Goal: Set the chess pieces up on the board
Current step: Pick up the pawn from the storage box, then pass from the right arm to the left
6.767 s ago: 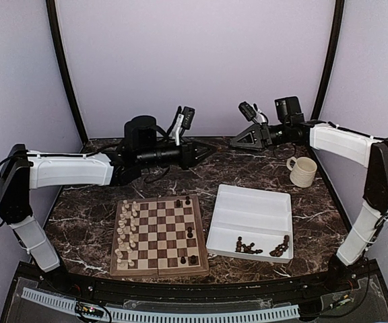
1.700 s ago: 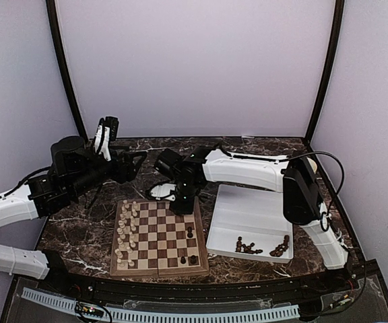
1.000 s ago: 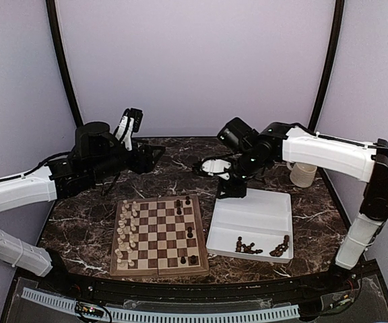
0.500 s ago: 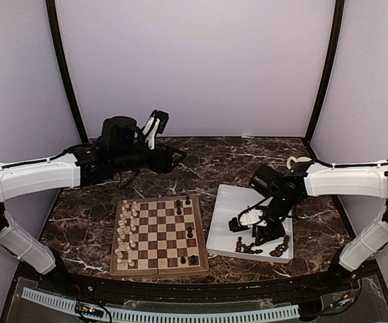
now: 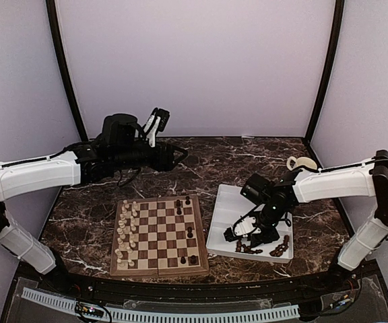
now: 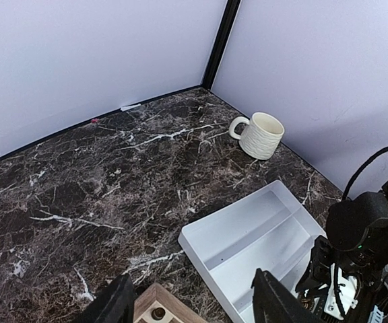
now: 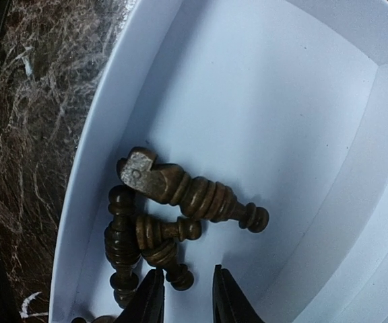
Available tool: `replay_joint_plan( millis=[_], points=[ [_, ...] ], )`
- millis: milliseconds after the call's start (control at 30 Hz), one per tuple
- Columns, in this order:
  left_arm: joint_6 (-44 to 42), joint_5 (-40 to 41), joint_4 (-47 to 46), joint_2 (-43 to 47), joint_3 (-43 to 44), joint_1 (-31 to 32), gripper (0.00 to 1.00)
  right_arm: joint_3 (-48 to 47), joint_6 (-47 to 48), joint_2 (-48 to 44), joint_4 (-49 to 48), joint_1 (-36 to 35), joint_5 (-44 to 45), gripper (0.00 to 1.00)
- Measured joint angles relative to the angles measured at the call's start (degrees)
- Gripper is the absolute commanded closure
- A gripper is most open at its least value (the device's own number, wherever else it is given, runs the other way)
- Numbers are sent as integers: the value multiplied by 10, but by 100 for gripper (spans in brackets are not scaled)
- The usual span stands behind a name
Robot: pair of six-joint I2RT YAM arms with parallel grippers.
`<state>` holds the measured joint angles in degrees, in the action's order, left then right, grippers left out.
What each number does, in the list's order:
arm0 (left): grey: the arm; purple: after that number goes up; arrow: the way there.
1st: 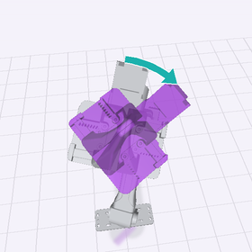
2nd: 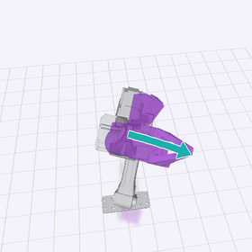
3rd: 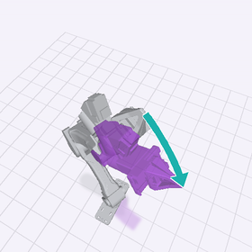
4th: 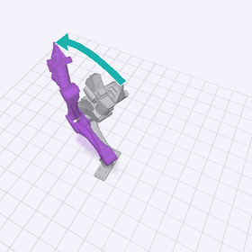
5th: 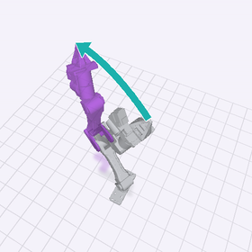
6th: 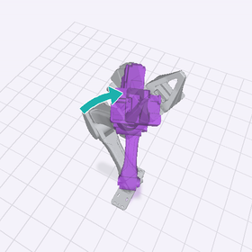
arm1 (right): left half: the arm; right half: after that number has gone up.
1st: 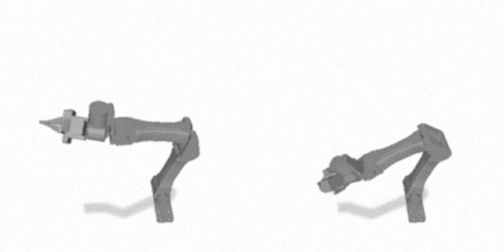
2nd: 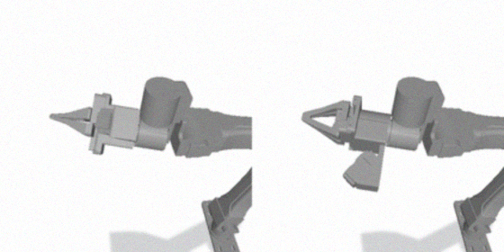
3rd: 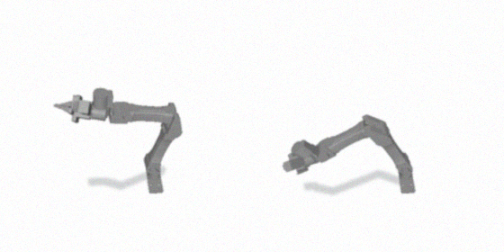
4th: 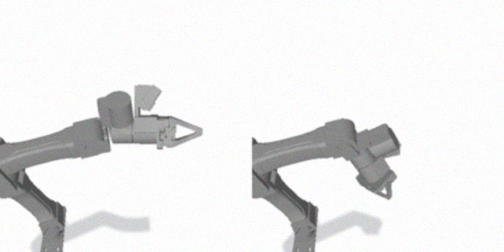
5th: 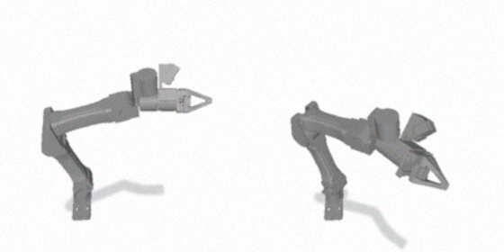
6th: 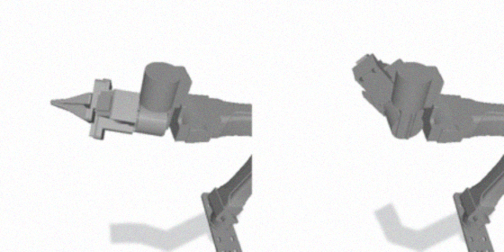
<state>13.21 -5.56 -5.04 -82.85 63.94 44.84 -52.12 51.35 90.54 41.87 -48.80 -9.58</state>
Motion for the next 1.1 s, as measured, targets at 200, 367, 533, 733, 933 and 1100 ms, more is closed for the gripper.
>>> replay_joint_plan(
  millis=[200,367,533,733,933,1100],
  points=[
    [1,0,5,0,0,0,38,14,17,12,-14,-25,21,81],
    [4,0,5,0,0,0,37,16,22,15,-22,-32,40,92],
    [8,0,4,0,-1,0,37,16,18,12,-23,-34,43,97],
    [9,-13,0,-4,-4,0,37,-11,4,-1,17,-16,16,97],
    [9,-54,-16,-28,-12,0,36,-72,-17,-31,52,9,-29,97],
    [23,-100,-30,-61,-14,3,33,-118,-46,-34,66,18,-51,97]
  ],
)
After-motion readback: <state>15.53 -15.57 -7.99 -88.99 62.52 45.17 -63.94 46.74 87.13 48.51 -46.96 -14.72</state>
